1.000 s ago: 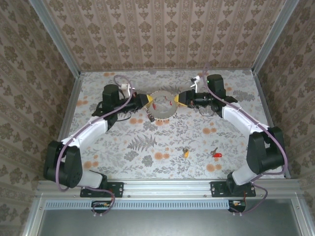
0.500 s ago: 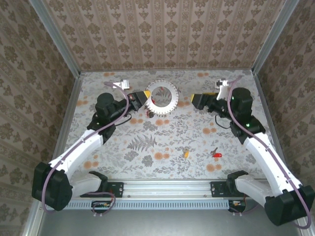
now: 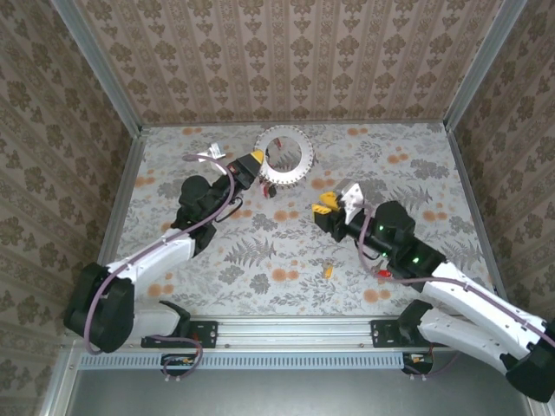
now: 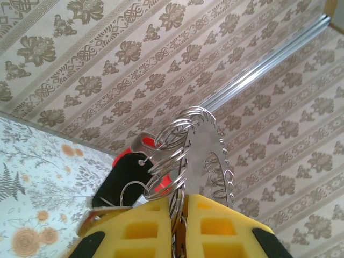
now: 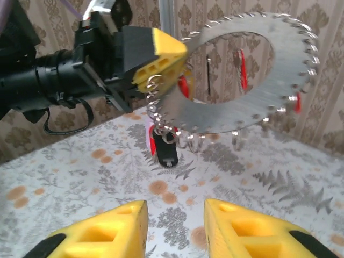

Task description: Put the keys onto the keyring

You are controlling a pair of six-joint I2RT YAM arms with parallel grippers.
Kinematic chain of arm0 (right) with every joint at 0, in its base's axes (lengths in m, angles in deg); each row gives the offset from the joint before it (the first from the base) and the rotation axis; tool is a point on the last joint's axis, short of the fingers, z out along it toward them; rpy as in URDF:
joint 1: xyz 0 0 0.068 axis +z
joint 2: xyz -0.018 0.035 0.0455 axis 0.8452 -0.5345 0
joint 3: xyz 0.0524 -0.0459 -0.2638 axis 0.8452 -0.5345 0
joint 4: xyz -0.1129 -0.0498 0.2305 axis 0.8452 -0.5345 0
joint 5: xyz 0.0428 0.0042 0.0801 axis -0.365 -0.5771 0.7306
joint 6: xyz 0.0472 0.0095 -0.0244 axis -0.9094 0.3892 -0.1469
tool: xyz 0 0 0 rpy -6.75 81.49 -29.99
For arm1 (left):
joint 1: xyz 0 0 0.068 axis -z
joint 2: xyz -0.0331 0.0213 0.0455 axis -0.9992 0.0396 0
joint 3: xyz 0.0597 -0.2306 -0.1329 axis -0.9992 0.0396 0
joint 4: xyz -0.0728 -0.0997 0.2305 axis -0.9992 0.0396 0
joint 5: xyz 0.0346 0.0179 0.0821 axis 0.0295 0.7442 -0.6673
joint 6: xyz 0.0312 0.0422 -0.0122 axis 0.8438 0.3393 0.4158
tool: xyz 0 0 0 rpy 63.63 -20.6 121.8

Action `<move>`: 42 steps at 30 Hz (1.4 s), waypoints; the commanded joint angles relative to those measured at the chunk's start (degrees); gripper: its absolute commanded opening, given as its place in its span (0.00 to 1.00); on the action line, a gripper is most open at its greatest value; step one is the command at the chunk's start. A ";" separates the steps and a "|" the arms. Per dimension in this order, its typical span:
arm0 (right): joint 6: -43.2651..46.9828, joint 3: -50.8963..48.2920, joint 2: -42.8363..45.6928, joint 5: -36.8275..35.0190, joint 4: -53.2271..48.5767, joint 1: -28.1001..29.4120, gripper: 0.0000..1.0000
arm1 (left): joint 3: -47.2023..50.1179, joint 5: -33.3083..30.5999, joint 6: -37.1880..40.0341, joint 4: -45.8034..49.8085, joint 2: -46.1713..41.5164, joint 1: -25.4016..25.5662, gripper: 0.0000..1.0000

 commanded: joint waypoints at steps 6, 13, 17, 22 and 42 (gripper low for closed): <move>26.64 -5.16 -10.66 -20.61 30.46 11.58 0.28 | 0.57 -1.36 -5.85 -11.83 -0.51 0.33 0.00; 25.34 -3.11 -18.50 -20.37 40.12 11.74 0.21 | 0.53 -1.50 -4.75 -9.66 -1.75 -0.02 0.00; 23.19 -1.33 -20.71 -19.41 40.30 11.32 0.20 | 0.22 -1.15 -4.93 -9.01 -2.18 -0.17 0.00; 21.16 -0.63 -21.82 -18.23 41.09 10.59 0.20 | 0.49 -1.43 -4.75 -7.08 -3.75 -0.29 0.00; 19.06 1.80 -24.51 -15.28 40.19 8.90 0.21 | 1.24 -1.37 -3.06 -3.91 -7.47 -0.28 0.00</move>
